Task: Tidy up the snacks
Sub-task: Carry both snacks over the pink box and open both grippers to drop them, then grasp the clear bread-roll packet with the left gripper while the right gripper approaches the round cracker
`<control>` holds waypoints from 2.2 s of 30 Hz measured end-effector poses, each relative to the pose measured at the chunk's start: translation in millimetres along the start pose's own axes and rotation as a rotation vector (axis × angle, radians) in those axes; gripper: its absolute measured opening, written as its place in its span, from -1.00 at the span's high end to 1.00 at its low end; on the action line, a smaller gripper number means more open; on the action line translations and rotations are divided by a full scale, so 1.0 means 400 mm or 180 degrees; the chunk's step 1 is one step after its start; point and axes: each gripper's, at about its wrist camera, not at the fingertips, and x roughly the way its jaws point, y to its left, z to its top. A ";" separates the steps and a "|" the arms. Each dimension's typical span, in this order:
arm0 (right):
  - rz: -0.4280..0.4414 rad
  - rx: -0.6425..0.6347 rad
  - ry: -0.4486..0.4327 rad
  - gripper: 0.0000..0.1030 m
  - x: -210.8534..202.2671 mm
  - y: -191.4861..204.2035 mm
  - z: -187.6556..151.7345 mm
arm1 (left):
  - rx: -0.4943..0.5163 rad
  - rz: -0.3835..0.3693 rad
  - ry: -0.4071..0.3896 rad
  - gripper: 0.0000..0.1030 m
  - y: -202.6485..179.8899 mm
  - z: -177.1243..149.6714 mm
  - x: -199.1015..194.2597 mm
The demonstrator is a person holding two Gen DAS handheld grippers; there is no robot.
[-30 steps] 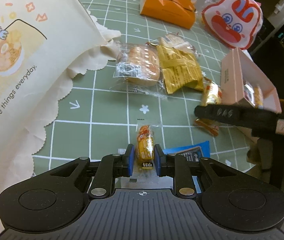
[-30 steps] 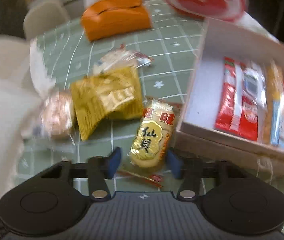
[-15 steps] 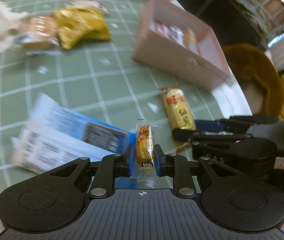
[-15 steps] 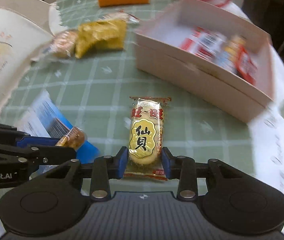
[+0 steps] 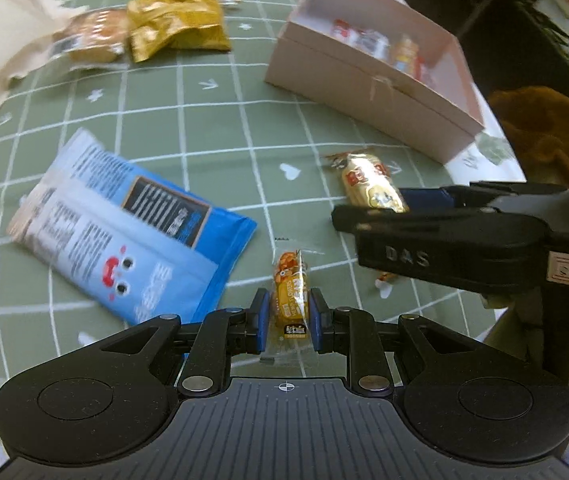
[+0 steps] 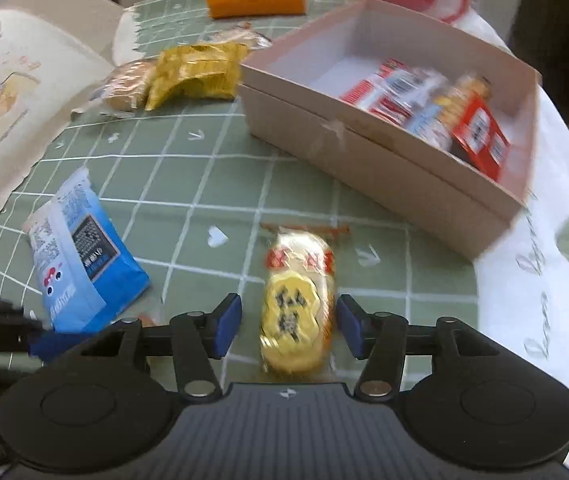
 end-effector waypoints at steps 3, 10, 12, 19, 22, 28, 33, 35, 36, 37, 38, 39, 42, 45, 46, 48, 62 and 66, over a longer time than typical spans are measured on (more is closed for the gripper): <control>0.0046 -0.0255 -0.0029 -0.03 0.014 0.021 0.015 | -0.0164 0.0138 -0.0056 0.52 -0.009 -0.016 -0.008; 0.0363 -0.0627 0.0122 0.33 -0.030 -0.014 -0.012 | -0.0327 0.0213 -0.0116 0.52 -0.058 -0.035 -0.005; 0.0411 -0.0636 0.0124 0.33 -0.058 -0.042 -0.031 | -0.0324 0.0170 -0.0132 0.52 -0.082 -0.040 -0.004; 0.0404 -0.0580 0.0023 0.33 -0.161 -0.147 -0.074 | -0.0123 0.0060 -0.0179 0.52 -0.169 -0.017 -0.006; 0.0352 -0.0548 -0.0050 0.33 -0.187 -0.165 -0.072 | 0.0012 0.0060 -0.0192 0.52 -0.193 0.006 -0.010; 0.0320 -0.0428 -0.0340 0.33 -0.265 -0.204 -0.017 | 0.0092 -0.0139 -0.0422 0.52 -0.214 0.102 -0.066; 0.0191 -0.0350 -0.0722 0.33 -0.320 -0.227 0.086 | 0.0151 -0.0247 -0.0849 0.52 -0.220 0.274 -0.137; 0.0131 -0.0316 -0.0803 0.33 -0.318 -0.226 0.127 | 0.0141 -0.0373 -0.0933 0.52 -0.222 0.348 -0.145; 0.0098 -0.0291 -0.0812 0.33 -0.311 -0.225 0.144 | 0.0110 -0.0453 -0.0950 0.52 -0.223 0.378 -0.143; 0.0061 -0.0262 -0.0814 0.33 -0.302 -0.223 0.161 | 0.0040 -0.0573 -0.0963 0.52 -0.217 0.407 -0.137; 0.0024 -0.0225 -0.0819 0.33 -0.290 -0.222 0.177 | -0.0069 -0.0710 -0.0958 0.48 -0.207 0.435 -0.120; 0.0012 -0.0184 -0.0832 0.29 -0.276 -0.225 0.190 | -0.0173 -0.0799 -0.0918 0.46 -0.200 0.463 -0.094; 0.0025 -0.0056 -0.0631 0.07 -0.210 -0.229 0.222 | -0.0248 -0.0598 -0.0629 0.45 -0.197 0.513 0.013; -0.0068 0.0080 -0.0485 0.07 -0.173 -0.239 0.220 | -0.0270 -0.0634 -0.0531 0.45 -0.181 0.517 0.065; -0.0035 0.0138 -0.0465 0.07 -0.173 -0.246 0.212 | -0.0244 -0.0626 -0.0519 0.45 -0.175 0.515 0.069; 0.0041 0.0247 -0.0381 0.03 -0.168 -0.261 0.193 | -0.0172 -0.0558 -0.0493 0.45 -0.154 0.517 0.075; -0.0066 0.0318 -0.0208 0.03 -0.131 -0.078 0.285 | -0.0331 0.0137 -0.0780 0.45 0.237 0.541 0.004; 0.0083 0.0451 -0.0092 -0.08 -0.089 0.027 0.376 | -0.0180 0.0286 -0.0737 0.45 0.322 0.528 0.018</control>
